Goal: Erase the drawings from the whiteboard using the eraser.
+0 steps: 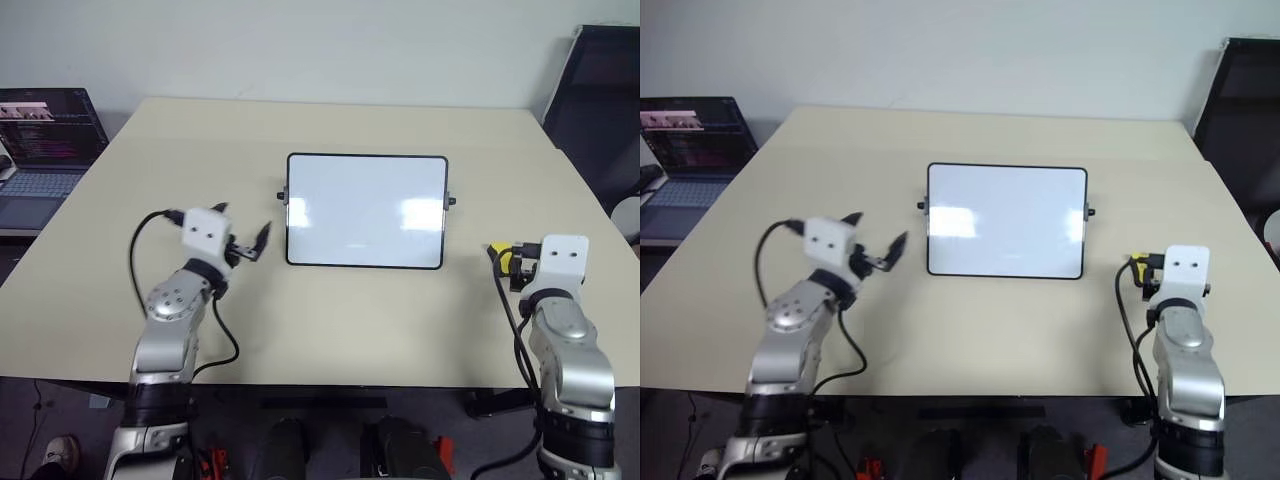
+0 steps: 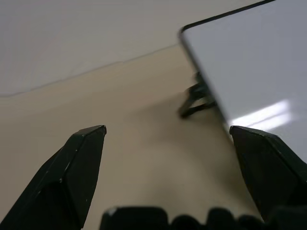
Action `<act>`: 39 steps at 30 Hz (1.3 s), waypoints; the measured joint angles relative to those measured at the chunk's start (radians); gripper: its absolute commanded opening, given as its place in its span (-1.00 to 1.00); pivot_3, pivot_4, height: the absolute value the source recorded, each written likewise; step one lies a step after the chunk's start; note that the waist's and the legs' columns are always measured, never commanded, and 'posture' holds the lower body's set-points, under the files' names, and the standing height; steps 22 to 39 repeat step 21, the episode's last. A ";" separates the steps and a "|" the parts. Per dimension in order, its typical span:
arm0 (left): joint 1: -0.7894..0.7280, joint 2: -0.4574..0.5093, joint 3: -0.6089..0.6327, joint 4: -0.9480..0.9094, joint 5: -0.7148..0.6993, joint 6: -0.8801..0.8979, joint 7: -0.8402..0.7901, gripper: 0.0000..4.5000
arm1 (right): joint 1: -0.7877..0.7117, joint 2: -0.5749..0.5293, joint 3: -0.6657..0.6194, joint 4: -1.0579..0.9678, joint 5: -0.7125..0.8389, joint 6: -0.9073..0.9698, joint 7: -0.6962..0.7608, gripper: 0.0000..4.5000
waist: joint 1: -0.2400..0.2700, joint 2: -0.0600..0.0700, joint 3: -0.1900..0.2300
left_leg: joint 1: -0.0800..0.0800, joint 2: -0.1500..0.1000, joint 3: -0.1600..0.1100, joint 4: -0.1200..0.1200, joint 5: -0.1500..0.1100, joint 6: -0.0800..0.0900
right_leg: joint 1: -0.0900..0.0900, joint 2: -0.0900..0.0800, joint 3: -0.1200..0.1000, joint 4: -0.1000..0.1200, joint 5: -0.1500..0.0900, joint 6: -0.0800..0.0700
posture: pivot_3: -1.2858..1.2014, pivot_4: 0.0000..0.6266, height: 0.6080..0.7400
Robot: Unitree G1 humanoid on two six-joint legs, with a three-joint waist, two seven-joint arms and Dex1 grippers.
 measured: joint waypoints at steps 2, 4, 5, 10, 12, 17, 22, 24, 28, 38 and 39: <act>0.039 -0.005 0.042 0.003 -0.001 0.005 0.043 1.00 | 0.030 0.022 0.015 0.013 -0.007 -0.073 -0.010 0.63 | 0.000 0.000 0.000 | 0.000 0.000 0.000 0.000 0.000 0.000 | 0.000 0.000 0.000 0.000 0.000 0.000 | 0.03 -0.52 1.00; 0.045 -0.016 0.065 0.007 -0.006 0.008 0.069 1.00 | 0.032 0.045 0.024 0.021 -0.007 -0.133 -0.015 0.86 | 0.002 0.000 0.000 | 0.000 0.000 0.000 0.001 0.000 0.000 | 0.001 0.000 -0.001 0.000 0.000 0.000 | 0.03 -0.52 1.00; 0.045 -0.017 0.072 0.007 -0.011 0.008 0.079 1.00 | 0.032 0.058 0.030 0.022 -0.005 -0.159 -0.020 0.98 | 0.002 -0.001 0.000 | 0.000 0.000 0.001 0.002 0.000 0.000 | 0.001 0.000 -0.001 0.000 0.000 0.000 | 0.03 -0.52 1.00; 0.091 -0.018 0.086 -0.003 -0.024 0.019 0.087 1.00 | 0.035 0.100 0.034 0.055 -0.001 -0.217 -0.037 0.98 | 0.002 -0.001 -0.001 | 0.001 0.000 0.000 0.001 0.000 0.000 | 0.001 -0.001 0.000 0.000 0.000 0.000 | 0.03 -0.52 1.00; 0.114 -0.018 0.085 -0.029 -0.025 0.036 0.087 1.00 | 0.035 0.104 0.036 0.066 -0.002 -0.225 -0.038 0.98 | 0.002 -0.001 -0.001 | 0.000 0.000 0.000 0.001 0.000 0.000 | 0.001 -0.001 0.000 0.000 0.001 -0.001 | 0.03 -0.52 1.00; 0.131 -0.018 0.086 -0.081 -0.032 0.068 0.091 1.00 | 0.037 0.111 0.054 0.091 -0.006 -0.244 -0.039 0.98 | 0.002 -0.001 -0.001 | 0.001 0.000 0.000 0.001 0.000 0.000 | 0.001 -0.001 0.000 0.000 0.000 -0.001 | 0.03 -0.52 1.00; 0.112 -0.016 0.085 -0.080 -0.041 0.084 0.090 1.00 | 0.034 0.111 0.052 0.099 -0.006 -0.254 -0.046 0.98 | 0.003 -0.001 -0.001 | 0.001 0.000 0.000 0.001 0.000 0.000 | 0.001 -0.001 -0.001 0.000 0.000 -0.001 | 0.03 -0.52 1.00; 0.112 -0.016 0.085 -0.080 -0.041 0.084 0.090 1.00 | 0.034 0.111 0.052 0.099 -0.006 -0.254 -0.046 0.98 | 0.003 -0.001 -0.001 | 0.001 0.000 0.000 0.001 0.000 0.000 | 0.001 -0.001 -0.001 0.000 0.000 -0.001 | 0.03 -0.52 1.00; 0.112 -0.016 0.085 -0.080 -0.041 0.084 0.090 1.00 | 0.034 0.111 0.052 0.099 -0.006 -0.254 -0.046 0.98 | 0.003 -0.001 -0.001 | 0.001 0.000 0.000 0.001 0.000 0.000 | 0.001 -0.001 -0.001 0.000 0.000 -0.001 | 0.03 -0.52 1.00; 0.112 -0.016 0.085 -0.080 -0.041 0.084 0.090 1.00 | 0.034 0.111 0.052 0.099 -0.006 -0.254 -0.046 0.98 | 0.003 -0.001 -0.001 | 0.001 0.000 0.000 0.001 0.000 0.000 | 0.001 -0.001 -0.001 0.000 0.000 -0.001 | 0.03 -0.52 1.00; 0.112 -0.016 0.085 -0.080 -0.041 0.084 0.090 1.00 | 0.034 0.111 0.052 0.099 -0.006 -0.254 -0.046 0.98 | 0.003 -0.001 -0.001 | 0.001 0.000 0.000 0.001 0.000 0.000 | 0.001 -0.001 -0.001 0.000 0.000 -0.001 | 0.03 -0.52 1.00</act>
